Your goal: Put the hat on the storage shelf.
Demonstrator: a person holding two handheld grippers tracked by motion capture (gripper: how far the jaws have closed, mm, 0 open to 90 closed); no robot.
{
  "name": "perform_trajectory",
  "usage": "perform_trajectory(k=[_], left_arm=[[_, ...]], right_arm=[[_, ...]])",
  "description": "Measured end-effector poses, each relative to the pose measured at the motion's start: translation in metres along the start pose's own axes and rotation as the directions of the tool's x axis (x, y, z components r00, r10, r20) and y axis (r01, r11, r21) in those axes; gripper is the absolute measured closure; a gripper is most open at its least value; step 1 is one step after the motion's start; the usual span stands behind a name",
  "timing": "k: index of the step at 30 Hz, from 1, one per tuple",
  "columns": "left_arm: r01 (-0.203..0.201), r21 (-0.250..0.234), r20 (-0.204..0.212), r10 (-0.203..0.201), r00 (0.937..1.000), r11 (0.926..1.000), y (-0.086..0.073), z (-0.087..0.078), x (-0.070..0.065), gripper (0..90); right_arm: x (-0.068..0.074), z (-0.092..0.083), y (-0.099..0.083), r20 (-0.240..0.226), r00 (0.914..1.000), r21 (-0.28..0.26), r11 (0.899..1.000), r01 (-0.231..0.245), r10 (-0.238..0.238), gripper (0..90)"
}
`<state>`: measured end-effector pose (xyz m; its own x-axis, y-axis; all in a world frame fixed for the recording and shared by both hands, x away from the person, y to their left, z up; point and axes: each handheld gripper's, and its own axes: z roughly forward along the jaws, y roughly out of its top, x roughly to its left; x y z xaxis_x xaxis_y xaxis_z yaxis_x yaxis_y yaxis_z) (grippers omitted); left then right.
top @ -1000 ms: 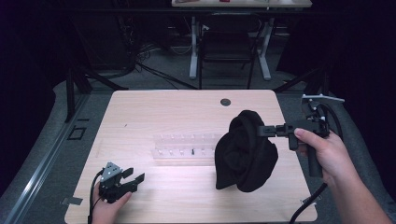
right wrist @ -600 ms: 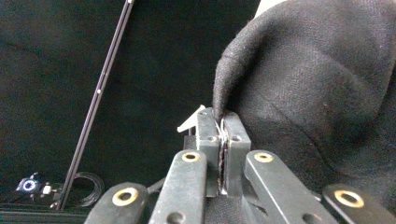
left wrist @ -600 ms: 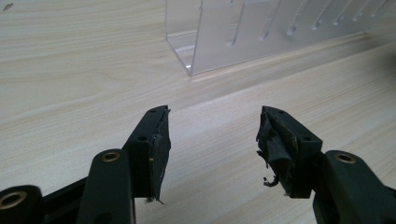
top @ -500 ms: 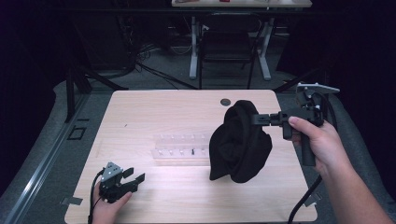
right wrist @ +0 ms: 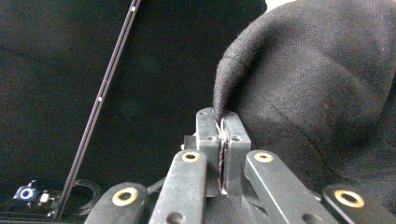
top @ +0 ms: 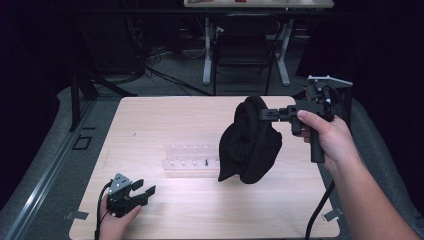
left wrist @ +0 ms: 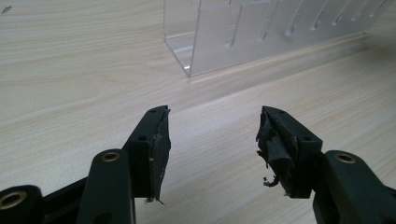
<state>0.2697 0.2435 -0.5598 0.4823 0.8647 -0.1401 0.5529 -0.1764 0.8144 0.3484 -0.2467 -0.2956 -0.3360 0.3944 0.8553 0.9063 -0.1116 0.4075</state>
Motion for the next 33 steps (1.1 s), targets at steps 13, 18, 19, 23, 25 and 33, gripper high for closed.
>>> perform_trajectory(k=[13, 18, 19, 23, 25, 33], left_arm=[[0.002, 0.001, 0.004, -0.002, 1.0, 1.0, 0.0, 0.0, 0.0, 43.8], [0.0, 0.006, 0.006, -0.001, 1.0, 1.0, 0.0, 0.001, 0.001, 43.8], [0.0, 0.006, 0.006, -0.001, 1.0, 1.0, 0.0, 0.001, 0.001, 43.8], [0.0, 0.009, 0.007, 0.0, 1.0, 1.0, 0.0, 0.002, 0.001, 43.8], [-0.002, 0.014, 0.008, 0.002, 1.0, 0.9999, 0.0, 0.002, 0.001, 43.8], [-0.002, 0.013, 0.01, 0.002, 0.9999, 0.9999, 0.001, 0.003, 0.001, 43.8]], right_arm=[[-0.004, 0.016, 0.018, 0.02, 0.9998, -0.008, 1.0, -0.009, 0.009, 88.6], [-0.004, 0.022, 0.022, 0.029, 0.9996, -0.012, 1.0, -0.004, 0.004, 88.6], [-0.004, 0.022, 0.022, 0.029, 0.9996, -0.012, 1.0, -0.004, 0.004, 88.6], [-0.004, 0.025, 0.025, 0.029, 0.9995, -0.023, 1.0, -0.006, 0.007, 88.6], [-0.004, 0.027, 0.027, 0.034, 0.9994, -0.019, 1.0, -0.005, 0.005, 88.5], [-0.004, 0.039, 0.032, 0.046, 0.9989, -0.017, 1.0, 0.005, -0.004, 88.6]])
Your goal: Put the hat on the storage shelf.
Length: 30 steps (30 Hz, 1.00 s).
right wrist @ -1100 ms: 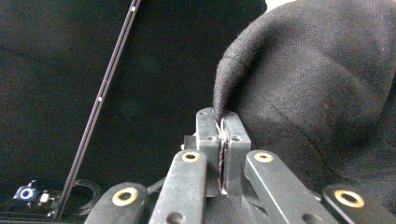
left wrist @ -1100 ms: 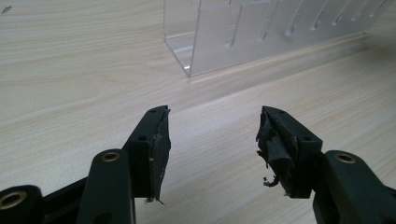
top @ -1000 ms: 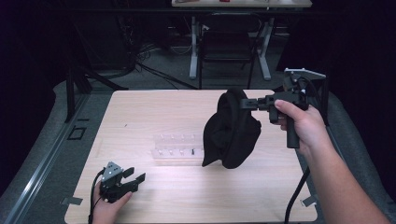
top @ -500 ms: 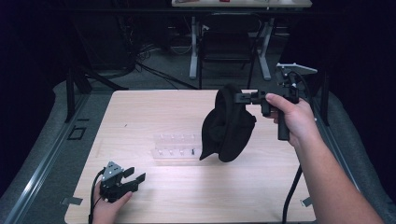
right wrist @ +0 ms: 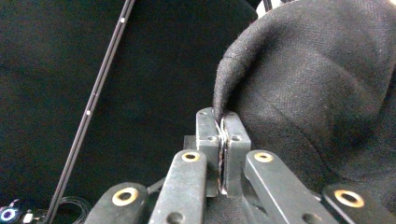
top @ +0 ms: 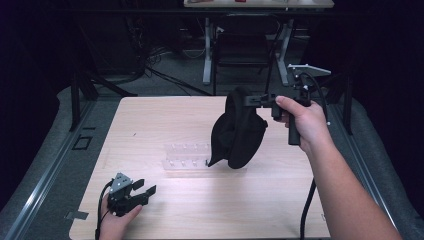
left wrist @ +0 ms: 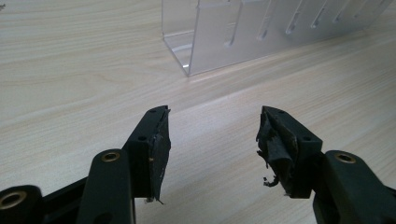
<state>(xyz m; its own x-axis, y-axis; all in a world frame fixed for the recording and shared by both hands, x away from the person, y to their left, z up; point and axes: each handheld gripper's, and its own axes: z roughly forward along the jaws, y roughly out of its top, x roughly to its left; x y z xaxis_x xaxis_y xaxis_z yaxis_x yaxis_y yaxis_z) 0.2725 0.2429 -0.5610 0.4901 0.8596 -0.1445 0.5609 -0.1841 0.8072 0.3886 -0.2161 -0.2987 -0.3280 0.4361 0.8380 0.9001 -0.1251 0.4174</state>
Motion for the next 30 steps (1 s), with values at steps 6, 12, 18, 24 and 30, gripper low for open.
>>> perform_trajectory(k=[6, 12, 18, 24, 30], left_arm=[[-0.001, -0.003, 0.0, 0.001, 1.0, 1.0, 0.0, 0.001, 0.0, 43.8], [-0.002, -0.005, -0.001, 0.002, 1.0, 1.0, 0.0, 0.0, 0.0, 43.8], [-0.015, -0.011, 0.001, 0.015, 0.9999, 0.9998, 0.001, -0.001, -0.003, 43.8], [-0.009, -0.021, 0.015, 0.01, 0.9998, 0.9997, 0.004, 0.0, -0.006, 43.8], [-0.035, -0.05, 0.042, 0.037, 0.9985, 0.9981, 0.015, -0.003, -0.019, 43.9]], right_arm=[[0.001, 0.012, 0.002, 0.015, 0.9999, 0.015, 1.0, 0.006, -0.007, 88.6], [0.002, 0.021, 0.004, 0.024, 0.9996, 0.02, 1.0, 0.013, -0.014, 88.6], [-0.001, 0.03, 0.006, 0.033, 0.9993, 0.031, 0.999, 0.019, -0.02, 88.6], [-0.002, 0.032, 0.007, 0.045, 0.9985, 0.033, 0.999, 0.029, -0.031, 88.5], [-0.005, 0.034, 0.008, 0.061, 0.9977, 0.032, 0.999, 0.029, -0.031, 88.5]])
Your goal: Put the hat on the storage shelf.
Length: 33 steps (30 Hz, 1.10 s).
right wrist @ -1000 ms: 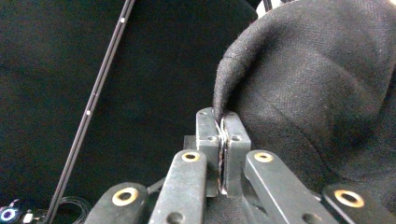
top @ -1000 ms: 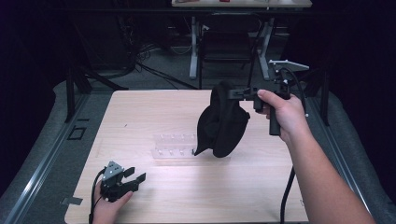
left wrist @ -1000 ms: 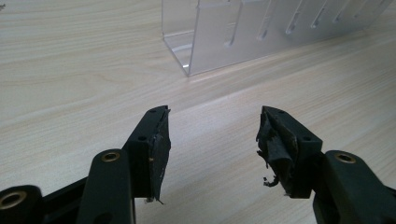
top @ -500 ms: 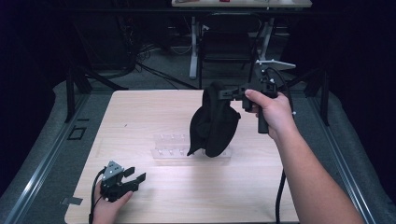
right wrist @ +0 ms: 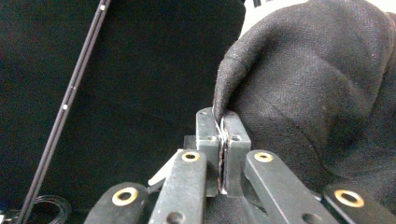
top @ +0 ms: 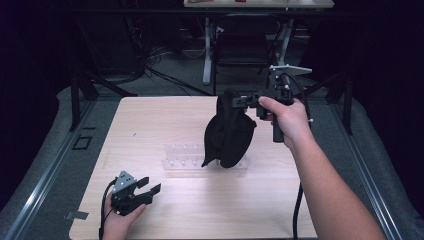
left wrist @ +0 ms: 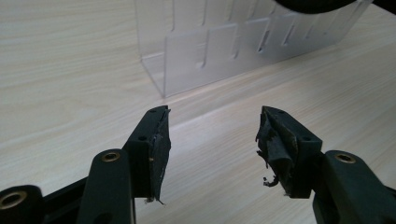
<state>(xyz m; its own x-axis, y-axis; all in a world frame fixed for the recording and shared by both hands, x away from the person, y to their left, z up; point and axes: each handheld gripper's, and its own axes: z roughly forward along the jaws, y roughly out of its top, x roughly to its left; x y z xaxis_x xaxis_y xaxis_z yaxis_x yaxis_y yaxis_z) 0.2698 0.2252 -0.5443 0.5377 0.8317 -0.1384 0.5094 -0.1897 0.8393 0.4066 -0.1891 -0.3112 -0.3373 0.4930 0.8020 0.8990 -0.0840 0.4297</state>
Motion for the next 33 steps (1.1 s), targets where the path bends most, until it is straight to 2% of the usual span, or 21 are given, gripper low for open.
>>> perform_trajectory(k=[7, 11, 17, 21, 33], left_arm=[[-0.067, -0.025, 0.035, 0.068, 0.9971, 0.9974, 0.018, -0.004, -0.019, 43.9], [-0.096, -0.037, 0.048, 0.098, 0.994, 0.9947, 0.029, 0.001, -0.027, 44.2], [-0.118, -0.048, 0.062, 0.121, 0.9907, 0.9919, 0.04, 0.009, -0.037, 45.9], [-0.151, -0.059, 0.076, 0.155, 0.985, 0.9868, 0.052, 0.015, -0.05, 47.7], [-0.195, -0.065, 0.094, 0.2, 0.9753, 0.9787, 0.071, 0.027, -0.07, 53.6]], right_arm=[[-0.006, 0.005, 0.0, 0.001, 1.0, 0.002, 1.0, -0.007, 0.007, 88.5], [-0.007, 0.008, 0.0, -0.009, 0.9999, -0.001, 1.0, -0.013, 0.013, 88.5], [-0.004, 0.013, 0.0, -0.019, 0.9998, -0.004, 1.0, -0.009, 0.009, 88.4], [-0.002, 0.016, -0.001, -0.024, 0.9997, -0.006, 1.0, -0.009, 0.009, 88.4], [0.001, 0.024, -0.002, -0.035, 0.9994, -0.002, 1.0, 0.003, -0.003, 88.4]])
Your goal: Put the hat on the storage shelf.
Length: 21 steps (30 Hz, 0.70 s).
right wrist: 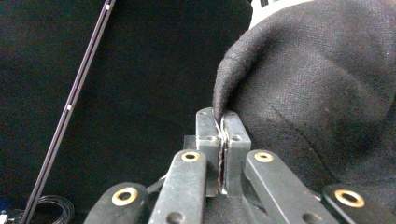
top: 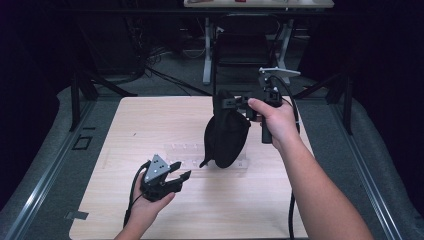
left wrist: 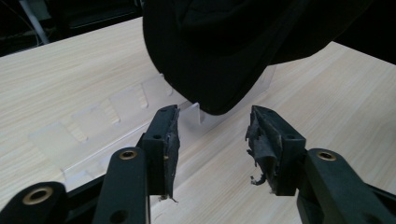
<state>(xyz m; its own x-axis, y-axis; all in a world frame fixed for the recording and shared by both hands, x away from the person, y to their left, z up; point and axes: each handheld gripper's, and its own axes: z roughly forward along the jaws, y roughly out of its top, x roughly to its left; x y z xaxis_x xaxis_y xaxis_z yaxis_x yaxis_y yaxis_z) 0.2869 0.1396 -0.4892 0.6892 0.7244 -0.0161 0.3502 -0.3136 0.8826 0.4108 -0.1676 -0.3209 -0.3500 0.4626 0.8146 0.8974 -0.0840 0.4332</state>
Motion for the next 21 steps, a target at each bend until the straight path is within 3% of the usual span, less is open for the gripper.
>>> perform_trajectory(k=[12, 21], left_arm=[[-0.032, 0.008, 0.0, 0.032, 0.9995, 0.9995, 0.015, 0.015, -0.01, 57.2], [-0.026, 0.025, 0.019, 0.025, 0.9995, 0.9993, 0.019, 0.026, -0.015, 63.1]], right_arm=[[0.002, 0.008, 0.0, -0.017, 0.9999, -0.007, 1.0, -0.002, 0.002, 88.4], [0.004, 0.013, 0.0, -0.028, 0.9996, -0.005, 1.0, -0.003, 0.003, 88.4]])
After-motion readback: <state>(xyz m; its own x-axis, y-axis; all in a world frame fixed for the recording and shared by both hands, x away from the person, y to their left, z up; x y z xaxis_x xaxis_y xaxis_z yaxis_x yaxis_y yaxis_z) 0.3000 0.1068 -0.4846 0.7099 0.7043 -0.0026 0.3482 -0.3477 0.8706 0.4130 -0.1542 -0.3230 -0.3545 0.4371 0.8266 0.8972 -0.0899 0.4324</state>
